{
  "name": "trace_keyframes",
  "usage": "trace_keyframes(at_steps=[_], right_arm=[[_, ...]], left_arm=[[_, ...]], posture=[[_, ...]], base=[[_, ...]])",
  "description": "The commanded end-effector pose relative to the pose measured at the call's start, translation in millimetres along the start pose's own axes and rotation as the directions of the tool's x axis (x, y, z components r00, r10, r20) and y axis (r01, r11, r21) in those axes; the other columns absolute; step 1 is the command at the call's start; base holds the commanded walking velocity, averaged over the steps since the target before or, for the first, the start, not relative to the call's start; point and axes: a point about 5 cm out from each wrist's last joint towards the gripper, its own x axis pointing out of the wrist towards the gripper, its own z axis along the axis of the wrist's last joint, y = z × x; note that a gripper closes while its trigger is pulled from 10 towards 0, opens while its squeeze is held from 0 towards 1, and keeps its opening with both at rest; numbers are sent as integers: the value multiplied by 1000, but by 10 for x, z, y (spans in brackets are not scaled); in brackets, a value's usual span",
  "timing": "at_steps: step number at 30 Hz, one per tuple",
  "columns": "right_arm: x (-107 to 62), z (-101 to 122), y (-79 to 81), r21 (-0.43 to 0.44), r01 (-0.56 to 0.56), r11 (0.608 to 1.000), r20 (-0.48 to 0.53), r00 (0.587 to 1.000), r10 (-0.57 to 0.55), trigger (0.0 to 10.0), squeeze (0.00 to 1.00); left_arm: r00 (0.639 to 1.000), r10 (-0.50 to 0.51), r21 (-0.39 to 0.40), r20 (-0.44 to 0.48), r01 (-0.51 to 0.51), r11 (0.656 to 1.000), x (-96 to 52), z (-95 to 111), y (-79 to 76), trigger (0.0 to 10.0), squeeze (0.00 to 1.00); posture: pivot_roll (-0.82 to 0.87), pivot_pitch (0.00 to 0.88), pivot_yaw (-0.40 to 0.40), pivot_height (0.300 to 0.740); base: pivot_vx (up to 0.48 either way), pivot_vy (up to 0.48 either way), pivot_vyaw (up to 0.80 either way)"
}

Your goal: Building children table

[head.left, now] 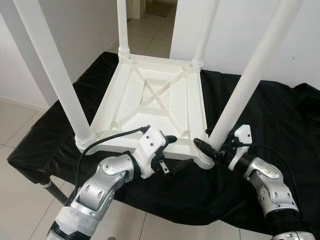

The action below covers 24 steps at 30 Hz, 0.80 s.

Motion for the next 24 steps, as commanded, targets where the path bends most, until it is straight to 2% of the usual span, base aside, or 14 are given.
trace_keyframes(at_steps=[1,8,9,10,13,14,18,19,21,22,24], right_arm=[[-16,-29,-42,-8,-18,1000,-29,999,18,0,0],[-51,-31,-93,-11,-20,1000,-36,999,20,0,0],[-68,-36,-94,-15,-11,1000,-38,999,11,1765,0],[-82,-37,-91,-22,11,1000,-37,999,-12,10000,0],[-96,-36,-86,-32,38,999,-32,999,-39,10000,0],[-91,-30,-24,-26,65,998,-12,998,-65,10000,0],[-86,-29,13,-39,108,993,-3,994,-108,10000,0],[-82,-28,33,-51,189,981,5,982,-189,10000,0],[-88,-27,45,-50,279,959,9,960,-279,10000,0],[-88,-27,45,-50,279,959,9,960,-279,10000,0],[-91,-19,84,-27,371,928,28,929,-370,10000,0]], left_arm=[[1000,-21,14,-5,21,1000,25,24,-7,10000,0],[1000,-22,16,-3,22,1000,35,25,-7,10000,0],[1000,-24,15,-2,24,1000,42,22,-16,10000,0],[1000,-25,15,-2,25,1000,46,18,-24,10000,0],[1000,-26,17,-2,26,1000,47,13,-33,10000,0],[1000,-22,13,-3,23,1000,39,7,-29,10000,0],[1000,-21,12,-5,21,1000,33,2,-30,10000,0],[1000,-23,10,-7,23,1000,33,-6,-36,10000,0],[1000,-25,6,-9,25,1000,34,-14,-42,10000,0],[1000,-25,6,-9,25,1000,34,-14,-42,10000,0],[1000,-27,2,-9,27,1000,37,-18,-48,10000,0]], posture=[[-25,0,-54,740],[-33,0,-55,740],[-36,0,-56,740],[-37,0,-59,740],[-37,0,-61,740],[-42,0,-59,740],[-44,0,-60,740],[-49,0,-59,740],[-52,0,-58,740],[-52,0,-58,740],[-57,0,-58,740]], base=[[0,0,0],[0,0,0],[0,0,0],[0,0,0],[0,0,0],[0,0,0],[0,0,0],[0,0,0],[0,0,0],[0,0,0],[0,0,0]])
